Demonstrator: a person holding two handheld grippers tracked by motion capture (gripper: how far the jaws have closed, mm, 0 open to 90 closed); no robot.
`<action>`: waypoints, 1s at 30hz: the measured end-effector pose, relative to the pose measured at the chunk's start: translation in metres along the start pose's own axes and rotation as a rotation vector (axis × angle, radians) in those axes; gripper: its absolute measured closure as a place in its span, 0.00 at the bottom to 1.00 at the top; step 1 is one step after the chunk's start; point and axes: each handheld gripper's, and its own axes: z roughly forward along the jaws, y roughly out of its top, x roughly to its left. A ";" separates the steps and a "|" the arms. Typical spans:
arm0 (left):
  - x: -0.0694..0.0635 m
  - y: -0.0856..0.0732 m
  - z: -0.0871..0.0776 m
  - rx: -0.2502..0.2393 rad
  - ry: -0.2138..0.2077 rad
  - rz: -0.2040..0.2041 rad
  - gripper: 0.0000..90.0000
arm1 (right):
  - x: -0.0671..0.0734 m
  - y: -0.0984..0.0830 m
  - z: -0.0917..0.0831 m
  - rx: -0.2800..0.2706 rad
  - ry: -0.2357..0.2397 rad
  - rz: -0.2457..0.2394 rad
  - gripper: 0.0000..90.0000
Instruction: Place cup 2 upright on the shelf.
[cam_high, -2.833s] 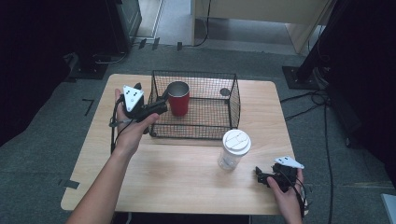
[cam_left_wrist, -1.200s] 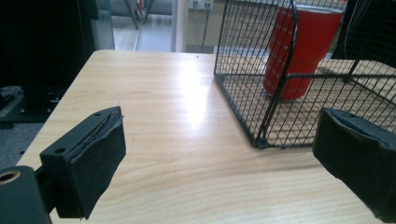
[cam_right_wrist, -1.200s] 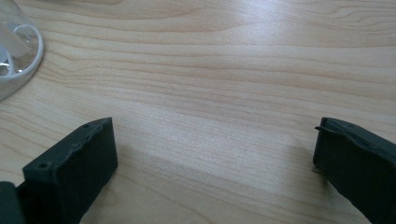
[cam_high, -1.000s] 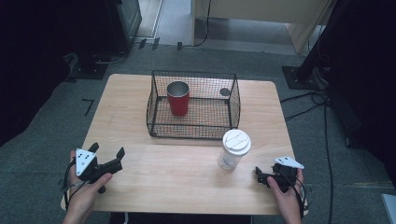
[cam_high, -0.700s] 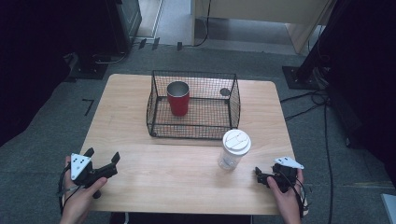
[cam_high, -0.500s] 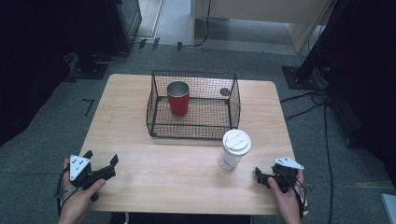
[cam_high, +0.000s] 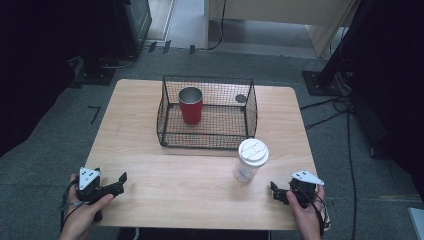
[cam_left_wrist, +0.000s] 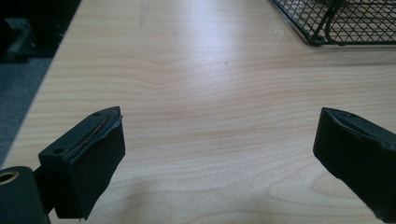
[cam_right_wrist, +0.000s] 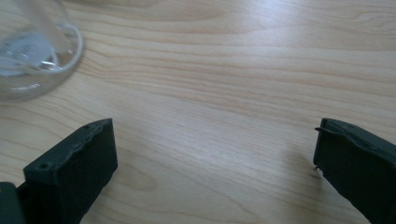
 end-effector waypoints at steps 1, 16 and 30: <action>0.001 0.000 0.000 0.008 0.001 0.000 0.03 | 0.001 0.000 -0.001 -0.011 0.013 0.000 0.00; 0.004 0.001 0.009 0.196 0.032 -0.009 0.03 | 0.030 0.012 -0.019 -0.111 0.143 -0.056 0.01; -0.003 0.002 0.014 0.236 0.077 0.067 0.02 | 0.060 0.027 -0.033 -0.179 0.226 -0.092 0.01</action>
